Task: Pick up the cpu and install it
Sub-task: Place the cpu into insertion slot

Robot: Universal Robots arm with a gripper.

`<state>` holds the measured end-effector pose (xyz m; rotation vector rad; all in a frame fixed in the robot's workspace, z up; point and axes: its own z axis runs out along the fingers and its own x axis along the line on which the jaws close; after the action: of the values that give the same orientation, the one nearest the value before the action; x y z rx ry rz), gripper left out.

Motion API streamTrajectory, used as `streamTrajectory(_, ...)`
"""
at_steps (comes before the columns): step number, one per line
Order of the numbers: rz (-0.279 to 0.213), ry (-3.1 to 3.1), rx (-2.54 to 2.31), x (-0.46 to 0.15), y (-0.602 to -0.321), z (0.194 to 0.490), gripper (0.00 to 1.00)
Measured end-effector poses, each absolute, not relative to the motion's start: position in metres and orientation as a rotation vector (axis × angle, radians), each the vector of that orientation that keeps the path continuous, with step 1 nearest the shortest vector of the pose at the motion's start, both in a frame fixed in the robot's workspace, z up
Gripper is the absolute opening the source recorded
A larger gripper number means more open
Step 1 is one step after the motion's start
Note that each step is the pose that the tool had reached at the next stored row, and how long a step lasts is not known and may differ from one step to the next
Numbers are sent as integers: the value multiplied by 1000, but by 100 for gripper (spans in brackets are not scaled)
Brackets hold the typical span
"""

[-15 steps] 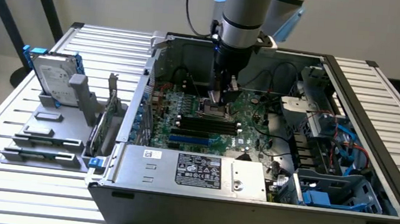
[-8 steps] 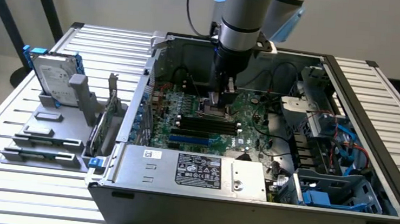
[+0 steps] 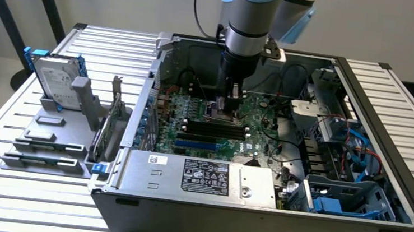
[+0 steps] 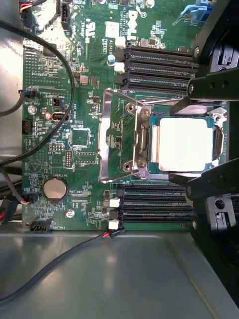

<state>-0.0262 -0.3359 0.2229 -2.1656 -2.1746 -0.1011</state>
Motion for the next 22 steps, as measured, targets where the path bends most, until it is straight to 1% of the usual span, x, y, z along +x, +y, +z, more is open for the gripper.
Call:
streamTrajectory(7, -105, -2167, -2169, -35, -342, 223, 55)
streamTrajectory(15, -110, -2168, -2170, -40, -343, 223, 55)
streamTrajectory(22, -149, -2185, -2185, -40, -343, 217, 55)
